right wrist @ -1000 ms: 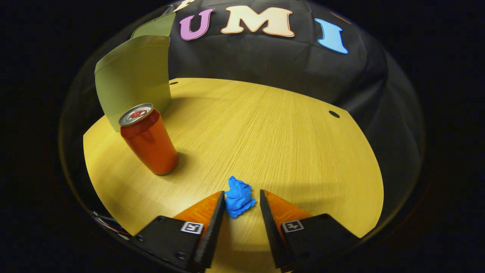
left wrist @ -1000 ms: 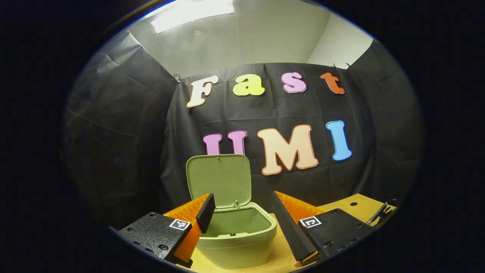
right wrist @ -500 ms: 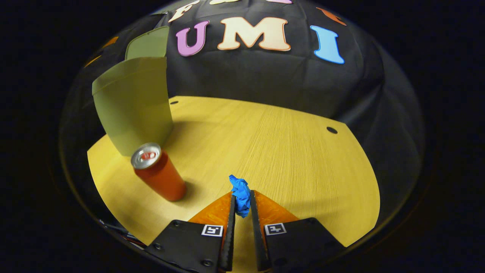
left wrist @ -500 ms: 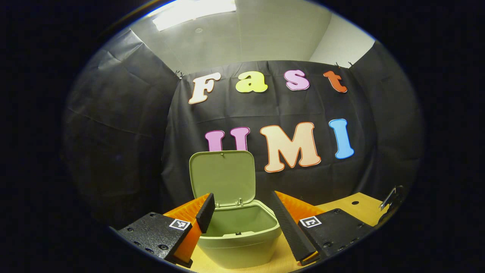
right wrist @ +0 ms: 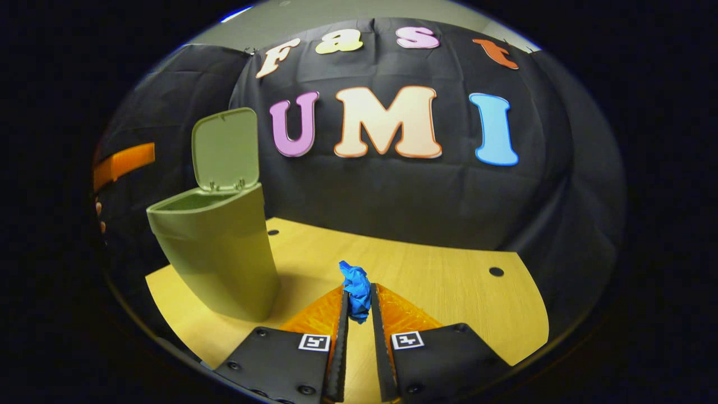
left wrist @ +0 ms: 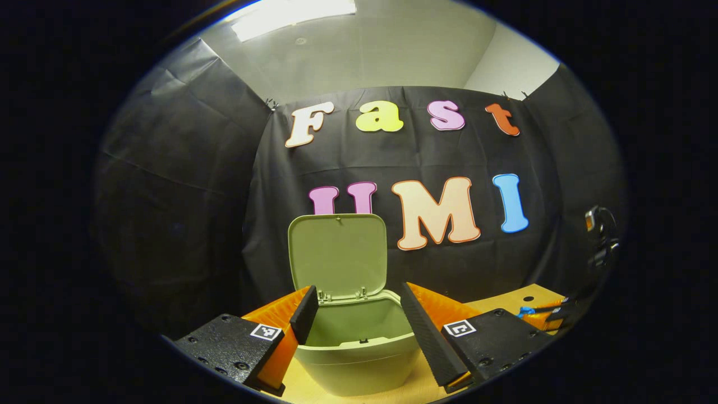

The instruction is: Press the lid of the desktop garbage bin to open it, pick up the crumpled paper on the desktop and throw it into the bin, then pick up the pop can on the desktop and drop it into the bin, and finally close the garbage bin lid.

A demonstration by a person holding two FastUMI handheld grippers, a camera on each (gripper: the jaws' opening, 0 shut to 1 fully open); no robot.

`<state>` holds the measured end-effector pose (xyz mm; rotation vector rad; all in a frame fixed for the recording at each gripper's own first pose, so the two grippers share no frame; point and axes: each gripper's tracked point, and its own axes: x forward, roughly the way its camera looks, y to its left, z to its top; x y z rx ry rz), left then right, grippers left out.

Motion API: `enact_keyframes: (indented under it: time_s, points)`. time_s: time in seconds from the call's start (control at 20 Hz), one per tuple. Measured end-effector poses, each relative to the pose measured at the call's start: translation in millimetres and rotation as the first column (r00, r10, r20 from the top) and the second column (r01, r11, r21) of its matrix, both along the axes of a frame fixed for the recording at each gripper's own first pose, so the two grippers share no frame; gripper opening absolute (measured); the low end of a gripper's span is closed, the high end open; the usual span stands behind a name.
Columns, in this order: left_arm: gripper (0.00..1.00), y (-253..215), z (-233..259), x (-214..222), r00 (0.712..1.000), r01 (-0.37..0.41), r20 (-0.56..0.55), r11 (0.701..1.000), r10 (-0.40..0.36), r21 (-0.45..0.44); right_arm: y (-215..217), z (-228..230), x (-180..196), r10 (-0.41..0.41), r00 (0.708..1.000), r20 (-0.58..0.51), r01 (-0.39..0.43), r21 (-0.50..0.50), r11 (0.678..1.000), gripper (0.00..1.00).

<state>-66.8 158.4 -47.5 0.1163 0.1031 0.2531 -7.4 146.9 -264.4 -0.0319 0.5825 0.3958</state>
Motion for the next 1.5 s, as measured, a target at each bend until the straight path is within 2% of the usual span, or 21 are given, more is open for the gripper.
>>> enact_keyframes:
  time_s: [0.05,0.1,0.15,0.5,0.8,0.85,0.9,1.1,1.15,1.2,1.25,1.35,1.5]
  points:
    - [0.89,4.2,-1.1,-0.7,1.000,-0.005,-0.002,1.000,0.005,-0.002,10.2,11.5,6.0,0.007,1.000,0.019,-0.007,0.017,1.000,0.23]
    - [0.94,8.5,-2.3,-2.9,1.000,-0.010,-0.004,1.000,0.010,-0.005,20.7,21.9,10.9,0.013,0.999,0.042,-0.015,0.032,0.999,0.25]
    - [0.89,13.0,-4.0,-3.8,1.000,-0.016,-0.006,1.000,0.016,-0.008,31.1,31.1,16.1,0.020,0.998,0.060,-0.023,0.047,0.999,0.25]
    - [0.89,45.2,-15.9,-14.9,0.999,-0.044,-0.030,0.999,0.044,-0.003,102.4,68.1,27.9,0.065,0.991,0.118,-0.081,0.135,0.987,0.25]
    - [0.89,71.9,-24.4,-23.7,0.997,-0.057,-0.052,0.998,0.057,0.001,175.9,78.0,13.1,0.158,0.977,0.145,-0.184,0.190,0.964,0.23]
    - [0.94,76.2,-24.9,-24.8,0.997,-0.057,-0.054,0.998,0.058,0.004,189.3,77.4,8.0,0.178,0.973,0.146,-0.204,0.194,0.960,0.23]
    - [0.89,79.9,-25.9,-26.4,0.997,-0.058,-0.058,0.998,0.058,0.007,198.1,77.3,5.0,0.193,0.970,0.148,-0.220,0.195,0.956,0.23]
    - [0.89,91.7,-29.6,-30.8,0.995,-0.064,-0.071,0.998,0.064,0.012,228.5,71.9,-8.0,0.239,0.960,0.149,-0.266,0.204,0.942,0.25]
    - [0.94,93.4,-29.3,-31.7,0.995,-0.066,-0.071,0.998,0.067,0.010,234.2,68.5,-9.7,0.247,0.958,0.144,-0.273,0.208,0.939,0.28]
    - [0.89,94.0,-29.5,-31.9,0.995,-0.066,-0.070,0.998,0.067,0.008,235.7,68.5,-10.6,0.244,0.959,0.144,-0.270,0.212,0.939,0.45]
    - [0.93,93.8,-29.7,-31.7,0.995,-0.065,-0.071,0.998,0.065,0.008,237.1,69.2,-8.8,0.236,0.960,0.148,-0.264,0.219,0.939,0.62]
    - [0.89,89.2,-30.3,-27.7,0.996,-0.055,-0.071,0.998,0.056,0.013,229.0,77.7,-7.6,0.211,0.962,0.171,-0.247,0.224,0.943,0.96]
    - [0.89,75.2,-29.8,-18.6,0.997,-0.035,-0.066,0.999,0.035,-0.003,204.3,87.4,-2.5,0.183,0.960,0.210,-0.226,0.199,0.954,0.96]
